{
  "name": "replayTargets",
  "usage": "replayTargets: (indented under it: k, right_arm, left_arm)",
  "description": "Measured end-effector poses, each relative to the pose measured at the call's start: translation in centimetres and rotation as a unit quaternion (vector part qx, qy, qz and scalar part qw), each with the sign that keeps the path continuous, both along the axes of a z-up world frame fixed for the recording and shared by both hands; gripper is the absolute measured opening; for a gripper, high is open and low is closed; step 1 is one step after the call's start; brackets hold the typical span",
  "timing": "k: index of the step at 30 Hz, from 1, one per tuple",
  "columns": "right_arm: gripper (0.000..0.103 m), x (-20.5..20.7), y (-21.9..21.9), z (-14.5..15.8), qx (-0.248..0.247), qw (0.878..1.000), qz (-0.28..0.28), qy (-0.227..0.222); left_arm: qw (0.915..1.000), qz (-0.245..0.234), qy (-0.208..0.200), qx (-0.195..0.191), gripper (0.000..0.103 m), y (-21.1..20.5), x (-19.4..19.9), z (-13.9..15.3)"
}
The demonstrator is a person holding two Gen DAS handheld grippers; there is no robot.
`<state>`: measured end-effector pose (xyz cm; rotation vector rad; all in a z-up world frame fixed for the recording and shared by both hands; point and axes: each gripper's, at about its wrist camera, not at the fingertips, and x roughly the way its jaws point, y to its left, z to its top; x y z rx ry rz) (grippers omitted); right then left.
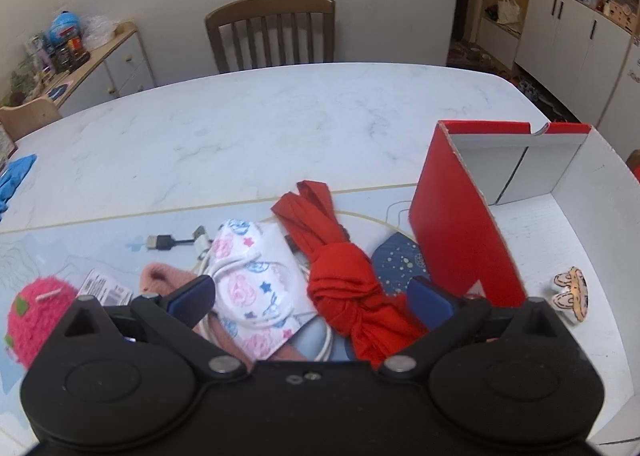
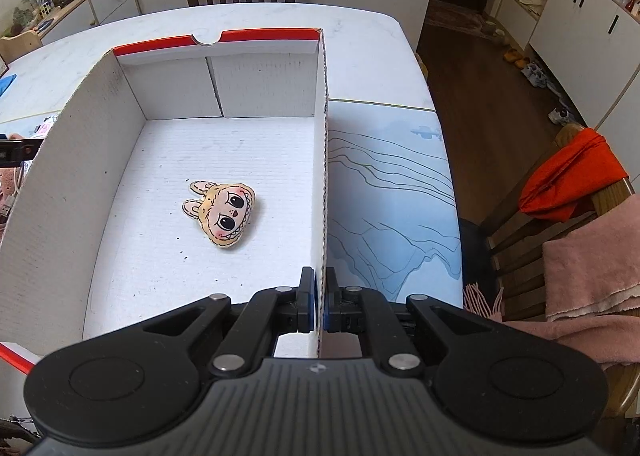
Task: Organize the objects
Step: 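Return the left tool to the table and reach for the red umbrella, then grasp the red folded umbrella with the left tool and lift it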
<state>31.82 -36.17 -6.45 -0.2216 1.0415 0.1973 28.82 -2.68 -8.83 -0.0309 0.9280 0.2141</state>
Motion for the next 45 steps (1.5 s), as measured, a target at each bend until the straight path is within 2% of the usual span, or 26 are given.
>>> replayTargets:
  k: [7, 11, 14, 20, 23, 25, 26, 31, 37, 45]
  right_arm:
    - [0.004, 0.1, 0.1, 0.0, -0.002, 1.000, -0.003, 0.002]
    - [0.004, 0.1, 0.2, 0.0, -0.002, 1.000, -0.006, 0.003]
    - [0.004, 0.2, 0.2, 0.0, -0.002, 1.000, -0.007, 0.003]
    - [0.004, 0.2, 0.2, 0.0, -0.003, 1.000, -0.011, 0.004]
    - [0.004, 0.2, 0.2, 0.0, -0.003, 1.000, -0.011, 0.004]
    - [0.004, 0.2, 0.2, 0.0, -0.003, 1.000, -0.011, 0.004]
    - [0.004, 0.2, 0.2, 0.0, -0.003, 1.000, -0.011, 0.004]
    - [0.004, 0.2, 0.2, 0.0, -0.003, 1.000, -0.010, 0.004]
    - [0.004, 0.2, 0.2, 0.0, -0.001, 1.000, -0.010, 0.003]
    - [0.004, 0.1, 0.2, 0.0, -0.002, 1.000, -0.008, 0.001]
  left_arm:
    - [0.9995, -0.022, 0.019, 0.010, 0.102, 0.3, 1.7, -2.2]
    - [0.9995, -0.023, 0.020, -0.001, 0.101, 0.6, 2.0, -2.9]
    - [0.9994, -0.030, 0.019, 0.001, 0.096, 0.4, 2.2, -3.2]
    - [0.9988, -0.045, 0.017, 0.005, 0.076, -0.2, 2.1, -3.6]
    - [0.9988, -0.047, 0.011, 0.000, 0.062, -0.2, 1.9, -3.4]
    - [0.9986, -0.051, 0.007, -0.011, 0.047, -0.2, 1.8, -3.2]
    - [0.9986, -0.053, 0.006, -0.009, 0.046, -0.3, 1.8, -3.1]
    - [0.9987, -0.048, 0.000, -0.017, 0.039, -0.3, 1.2, -1.9]
    - [0.9991, -0.037, -0.003, -0.023, 0.039, -0.1, 0.0, 0.7]
    - [0.9978, -0.039, -0.028, -0.046, 0.039, -1.2, -2.1, 5.2]
